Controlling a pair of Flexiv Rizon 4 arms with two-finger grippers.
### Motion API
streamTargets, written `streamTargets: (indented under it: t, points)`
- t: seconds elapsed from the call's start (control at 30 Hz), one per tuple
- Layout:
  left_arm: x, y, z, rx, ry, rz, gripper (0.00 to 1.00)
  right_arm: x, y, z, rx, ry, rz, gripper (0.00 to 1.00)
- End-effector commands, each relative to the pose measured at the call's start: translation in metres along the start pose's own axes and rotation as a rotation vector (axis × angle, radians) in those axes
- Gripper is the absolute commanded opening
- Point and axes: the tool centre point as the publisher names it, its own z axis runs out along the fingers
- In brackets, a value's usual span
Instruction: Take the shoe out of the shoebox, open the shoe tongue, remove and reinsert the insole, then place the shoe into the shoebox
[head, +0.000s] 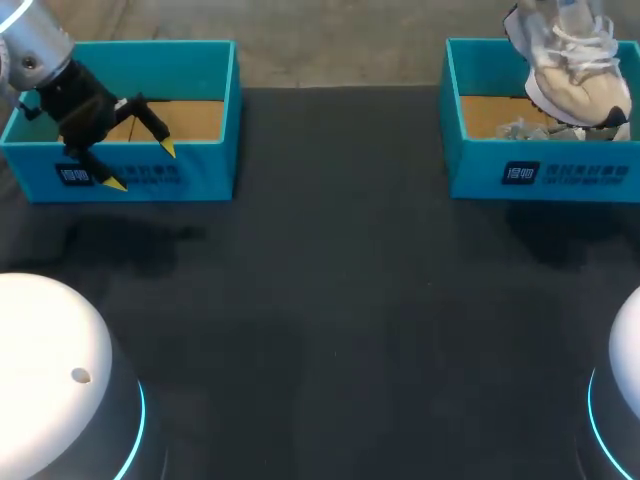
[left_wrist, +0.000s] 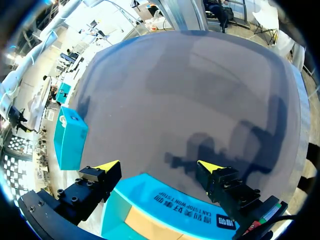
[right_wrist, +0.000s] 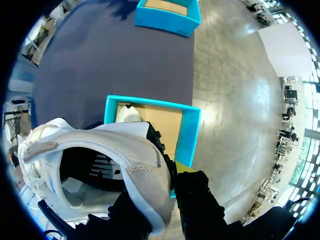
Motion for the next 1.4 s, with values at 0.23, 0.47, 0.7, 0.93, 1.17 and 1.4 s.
streamTargets:
  t: [0.23, 0.47, 0.7, 0.93, 1.17, 1.4]
  points:
    - [0.000, -0.001, -0.001, -0.002, 0.002, 0.000, 1.00, -0.002, 0.000, -0.002, 0.002, 0.007, -0.001, 0.00]
    - [0.000, -0.001, -0.001, -0.002, 0.002, 0.000, 1.00, -0.012, -0.006, 0.009, -0.022, -0.001, -0.012, 0.00]
    - [0.000, -0.001, -0.001, -0.002, 0.002, 0.000, 1.00, -0.038, -0.034, 0.041, -0.013, 0.008, -0.003, 0.00]
    - [0.000, -0.001, -0.001, -0.002, 0.002, 0.000, 1.00, -0.053, -0.060, 0.043, 0.013, -0.029, -0.027, 0.00]
    - [0.000, -0.001, -0.001, -0.002, 0.002, 0.000, 1.00, -0.062, -0.080, 0.059, 0.025, -0.006, 0.018, 0.00]
    - [0.000, -0.001, -0.001, -0.002, 0.002, 0.000, 1.00, -0.064, -0.109, 0.078, 0.071, 0.039, 0.192, 0.00]
